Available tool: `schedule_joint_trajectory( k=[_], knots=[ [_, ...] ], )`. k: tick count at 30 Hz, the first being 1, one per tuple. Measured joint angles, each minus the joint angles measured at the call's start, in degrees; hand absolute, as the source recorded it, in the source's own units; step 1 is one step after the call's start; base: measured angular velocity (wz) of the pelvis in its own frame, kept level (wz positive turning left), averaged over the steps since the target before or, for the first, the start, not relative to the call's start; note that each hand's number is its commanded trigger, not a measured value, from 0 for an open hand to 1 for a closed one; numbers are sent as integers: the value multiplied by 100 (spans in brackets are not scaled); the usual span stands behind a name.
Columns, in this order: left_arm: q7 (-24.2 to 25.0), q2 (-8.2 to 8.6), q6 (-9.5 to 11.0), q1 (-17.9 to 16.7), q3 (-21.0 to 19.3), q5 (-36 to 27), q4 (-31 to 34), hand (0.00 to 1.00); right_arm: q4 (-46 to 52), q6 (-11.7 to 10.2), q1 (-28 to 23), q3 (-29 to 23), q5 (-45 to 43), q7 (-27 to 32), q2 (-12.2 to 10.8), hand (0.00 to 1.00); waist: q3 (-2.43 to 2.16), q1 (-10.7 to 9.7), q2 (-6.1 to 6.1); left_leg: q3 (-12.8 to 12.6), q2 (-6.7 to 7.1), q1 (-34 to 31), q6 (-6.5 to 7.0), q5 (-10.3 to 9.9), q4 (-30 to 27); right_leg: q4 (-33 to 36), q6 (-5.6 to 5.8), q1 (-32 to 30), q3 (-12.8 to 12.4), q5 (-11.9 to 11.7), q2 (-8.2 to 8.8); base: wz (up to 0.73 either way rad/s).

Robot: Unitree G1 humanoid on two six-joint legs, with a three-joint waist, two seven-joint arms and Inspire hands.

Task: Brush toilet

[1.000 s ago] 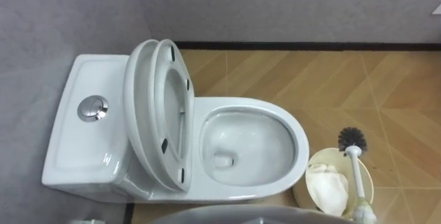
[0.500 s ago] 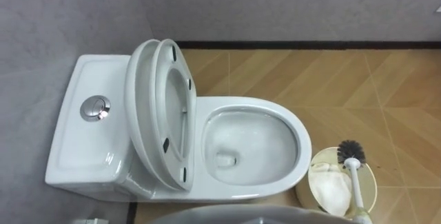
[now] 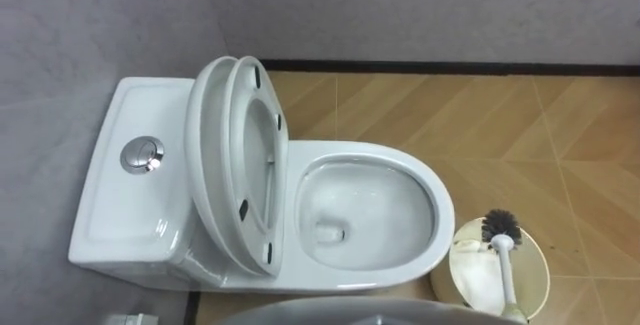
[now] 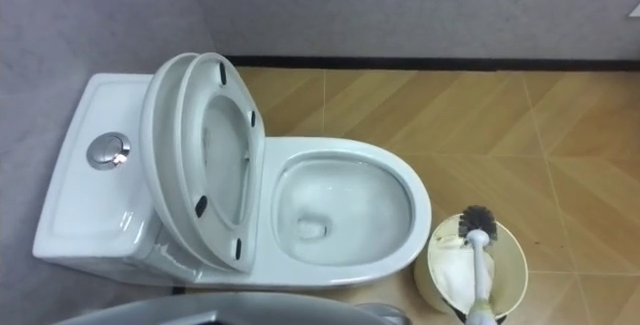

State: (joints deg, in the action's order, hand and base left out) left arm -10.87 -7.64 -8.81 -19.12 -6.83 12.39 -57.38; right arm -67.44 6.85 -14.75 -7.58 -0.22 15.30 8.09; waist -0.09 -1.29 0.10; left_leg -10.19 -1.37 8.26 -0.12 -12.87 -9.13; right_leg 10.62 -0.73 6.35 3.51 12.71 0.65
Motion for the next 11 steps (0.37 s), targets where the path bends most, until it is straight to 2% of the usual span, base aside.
schedule_joint_trajectory(
  k=[6,11],
  knots=[
    [285,-2,-192,-44,-11,204,13,0,-446,285,44,85,-8,-672,23,0,0,-28,-15,90,10,46,3,-3,17,-7,2,91,94,7,19,5],
    [451,-1,-231,-44,-12,341,11,0,-669,462,69,182,-10,-1208,33,0,0,-22,-26,133,11,49,4,-2,-11,-1,0,102,128,8,24,3]
  ],
)
